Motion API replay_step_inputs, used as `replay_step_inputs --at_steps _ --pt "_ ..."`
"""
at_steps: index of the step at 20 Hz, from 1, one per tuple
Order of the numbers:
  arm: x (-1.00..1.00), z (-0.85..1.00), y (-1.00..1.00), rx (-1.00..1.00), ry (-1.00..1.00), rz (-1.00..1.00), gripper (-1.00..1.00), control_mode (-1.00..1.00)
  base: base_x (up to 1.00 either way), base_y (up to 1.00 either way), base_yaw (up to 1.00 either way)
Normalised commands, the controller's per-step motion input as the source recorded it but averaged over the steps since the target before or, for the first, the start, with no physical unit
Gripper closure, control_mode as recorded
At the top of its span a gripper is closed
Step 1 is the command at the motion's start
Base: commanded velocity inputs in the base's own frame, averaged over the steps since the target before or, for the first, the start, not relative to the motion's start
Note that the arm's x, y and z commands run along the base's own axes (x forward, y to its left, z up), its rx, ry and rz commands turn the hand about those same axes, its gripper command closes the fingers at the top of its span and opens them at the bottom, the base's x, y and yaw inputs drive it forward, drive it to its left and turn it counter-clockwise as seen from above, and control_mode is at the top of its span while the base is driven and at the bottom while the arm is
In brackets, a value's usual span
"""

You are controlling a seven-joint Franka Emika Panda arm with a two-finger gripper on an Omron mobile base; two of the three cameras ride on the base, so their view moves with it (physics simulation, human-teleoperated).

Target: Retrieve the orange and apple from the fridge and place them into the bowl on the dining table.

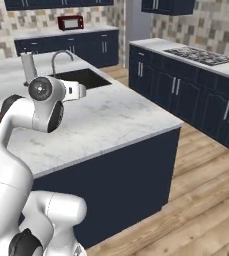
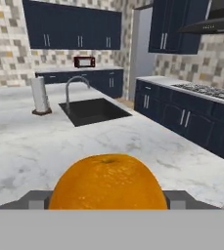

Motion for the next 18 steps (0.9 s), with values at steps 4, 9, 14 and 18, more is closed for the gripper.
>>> replay_step_inputs --at_steps 4,9,14,18 --pt "0.00 0.00 0.00 0.00 0.00 0.00 1.00 1.00 -0.30 0.99 0.17" --pt "0.00 0.00 0.00 0.00 0.00 0.00 1.00 1.00 -0.09 1.00 0.15" --pt "0.00 0.00 0.00 0.00 0.00 0.00 1.00 1.00 0.00 1.00 0.11" --pt "0.00 0.00 0.00 0.00 0.00 0.00 1.00 1.00 0.00 1.00 0.09"
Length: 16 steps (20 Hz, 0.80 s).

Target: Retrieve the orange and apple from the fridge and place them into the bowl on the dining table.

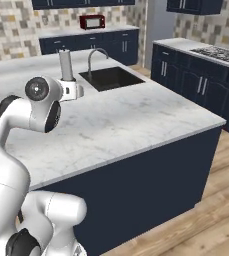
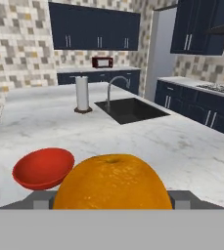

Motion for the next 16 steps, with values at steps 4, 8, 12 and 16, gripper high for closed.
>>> replay_step_inputs --at_steps 4,8,12,16 --pt "0.00 0.00 0.00 0.00 0.00 0.00 1.00 1.00 -0.17 0.96 0.10" --pt "0.00 0.00 0.00 0.00 0.00 0.00 1.00 1.00 -0.71 0.65 0.17" --pt "0.00 0.00 0.00 0.00 0.00 0.00 1.00 1.00 -0.96 0.34 0.32" --pt "0.00 0.00 0.00 0.00 0.00 0.00 1.00 1.00 -0.43 0.40 0.29"
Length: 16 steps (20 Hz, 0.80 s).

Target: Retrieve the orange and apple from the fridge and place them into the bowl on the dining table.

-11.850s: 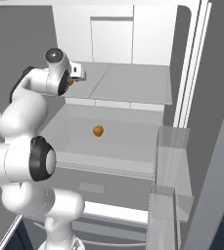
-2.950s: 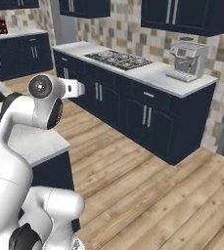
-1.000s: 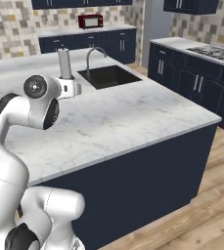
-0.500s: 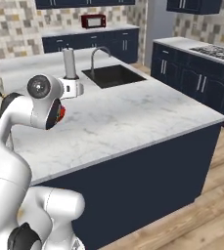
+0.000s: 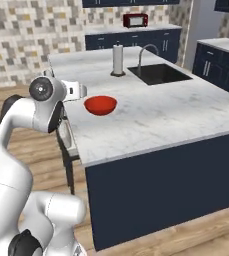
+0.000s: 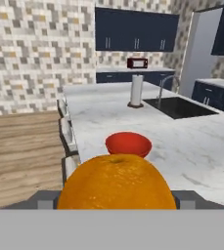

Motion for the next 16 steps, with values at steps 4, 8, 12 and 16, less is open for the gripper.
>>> replay_step_inputs --at_steps 4,8,12,16 --pt "0.00 0.00 0.00 0.00 0.00 0.00 1.00 1.00 0.30 0.68 0.13" --pt "0.00 0.00 0.00 0.00 0.00 0.00 1.00 1.00 0.78 0.95 0.03" --pt "0.00 0.00 0.00 0.00 0.00 0.00 1.00 1.00 0.51 0.61 -0.02" --pt "0.00 0.00 0.00 0.00 0.00 0.00 1.00 1.00 0.00 0.00 -0.32"
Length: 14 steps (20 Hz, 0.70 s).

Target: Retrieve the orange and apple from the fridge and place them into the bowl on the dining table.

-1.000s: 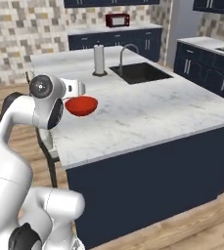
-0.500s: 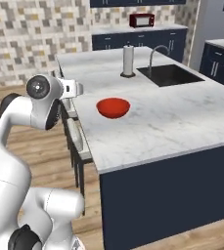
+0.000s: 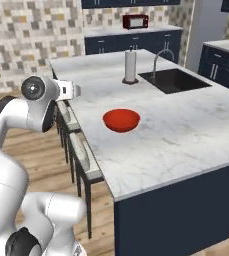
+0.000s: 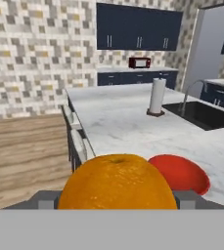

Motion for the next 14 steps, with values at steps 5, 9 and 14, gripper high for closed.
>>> replay_step_inputs --at_steps 5,9,14 --pt "0.00 0.00 0.00 0.00 0.00 0.00 1.00 1.00 0.14 0.06 -0.51" --pt "0.00 0.00 0.00 0.00 0.00 0.00 1.00 1.00 0.49 0.47 -0.52" --pt "0.00 0.00 0.00 0.00 0.00 0.00 1.00 1.00 0.67 0.87 -0.42"
